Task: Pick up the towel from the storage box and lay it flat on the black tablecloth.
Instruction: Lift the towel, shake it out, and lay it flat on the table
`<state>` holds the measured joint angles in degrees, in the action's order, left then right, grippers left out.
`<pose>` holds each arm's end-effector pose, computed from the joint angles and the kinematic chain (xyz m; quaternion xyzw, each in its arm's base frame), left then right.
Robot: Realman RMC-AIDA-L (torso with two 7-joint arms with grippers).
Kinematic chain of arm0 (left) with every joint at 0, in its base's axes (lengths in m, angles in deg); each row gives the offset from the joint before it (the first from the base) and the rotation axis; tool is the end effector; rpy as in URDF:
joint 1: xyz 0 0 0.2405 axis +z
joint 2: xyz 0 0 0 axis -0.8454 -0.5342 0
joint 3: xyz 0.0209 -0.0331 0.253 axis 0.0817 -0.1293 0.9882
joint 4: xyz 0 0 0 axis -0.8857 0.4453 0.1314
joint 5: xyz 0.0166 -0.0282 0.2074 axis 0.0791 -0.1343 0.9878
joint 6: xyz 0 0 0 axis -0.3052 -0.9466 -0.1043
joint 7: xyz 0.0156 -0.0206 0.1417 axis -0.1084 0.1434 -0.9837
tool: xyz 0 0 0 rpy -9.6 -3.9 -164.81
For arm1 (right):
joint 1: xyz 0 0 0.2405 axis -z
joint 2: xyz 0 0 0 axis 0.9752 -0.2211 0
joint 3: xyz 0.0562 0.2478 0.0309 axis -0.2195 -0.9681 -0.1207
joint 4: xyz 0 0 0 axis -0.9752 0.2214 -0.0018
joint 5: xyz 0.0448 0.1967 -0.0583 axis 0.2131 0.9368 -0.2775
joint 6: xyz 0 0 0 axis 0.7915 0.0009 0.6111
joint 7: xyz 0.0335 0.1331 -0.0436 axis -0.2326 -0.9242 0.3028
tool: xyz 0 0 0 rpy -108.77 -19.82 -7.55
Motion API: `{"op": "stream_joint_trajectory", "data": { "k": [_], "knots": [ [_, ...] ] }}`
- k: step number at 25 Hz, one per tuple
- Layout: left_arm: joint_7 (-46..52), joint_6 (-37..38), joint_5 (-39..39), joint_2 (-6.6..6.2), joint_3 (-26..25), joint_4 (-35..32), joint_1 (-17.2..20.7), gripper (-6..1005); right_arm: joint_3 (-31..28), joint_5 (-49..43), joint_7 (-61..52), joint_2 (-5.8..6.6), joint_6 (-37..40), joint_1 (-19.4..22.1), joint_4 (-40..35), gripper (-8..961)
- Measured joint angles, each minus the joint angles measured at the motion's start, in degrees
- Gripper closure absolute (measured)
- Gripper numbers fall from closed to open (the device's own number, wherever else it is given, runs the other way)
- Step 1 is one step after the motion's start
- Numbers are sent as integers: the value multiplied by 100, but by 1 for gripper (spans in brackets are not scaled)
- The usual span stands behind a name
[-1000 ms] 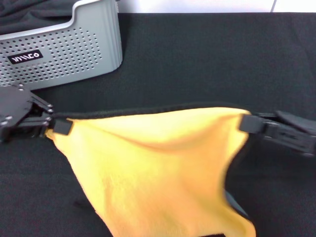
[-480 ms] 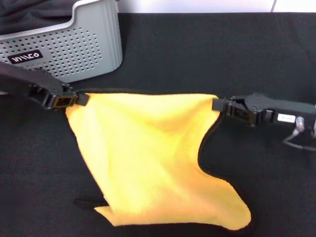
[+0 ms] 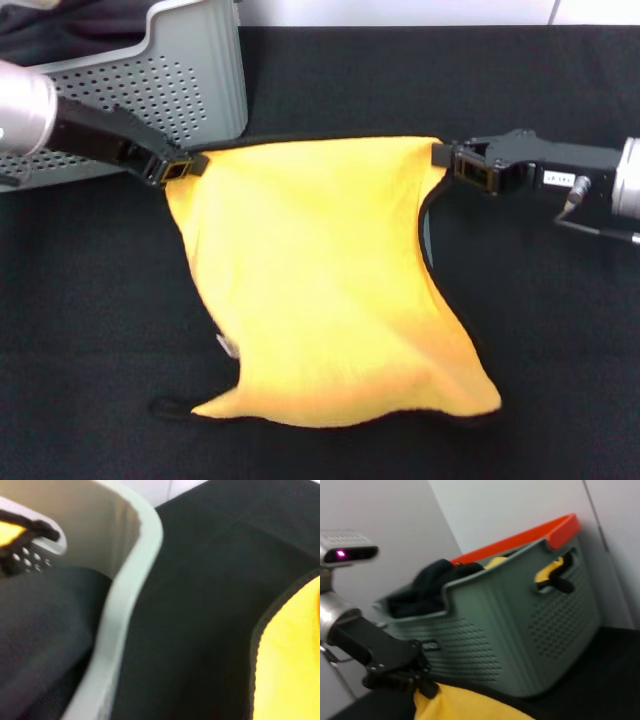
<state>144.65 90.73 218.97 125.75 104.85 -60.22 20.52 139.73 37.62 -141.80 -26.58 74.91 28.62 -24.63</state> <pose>-0.2340 0.3799 0.0562 -0.9415 -0.2901 -0.0099 0.1712 0.2214 0.3872 -0.0356 -0.9070 0.2789 0.2880 0.1286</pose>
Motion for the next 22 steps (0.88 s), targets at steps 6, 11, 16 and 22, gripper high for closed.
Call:
{"op": "stream_joint_trajectory", "data": {
  "k": [6, 11, 16, 22],
  "knots": [
    [68, -662, 55, 70, 457, 13, -7, 980, 57, -43, 80, -10, -648, -198, 0, 943],
    [130, -1030, 277, 152, 762, 40, -34, 980, 76, -118, 157, -27, -962, -294, -2, 943],
    [132, -1192, 370, 233, 852, 72, -51, 980, 80, -277, 251, -62, -1210, -366, -7, 943],
    [153, -1388, 445, 268, 920, 71, -52, 980, 58, -288, 370, -67, -1379, -435, -11, 943]
  ]
}}
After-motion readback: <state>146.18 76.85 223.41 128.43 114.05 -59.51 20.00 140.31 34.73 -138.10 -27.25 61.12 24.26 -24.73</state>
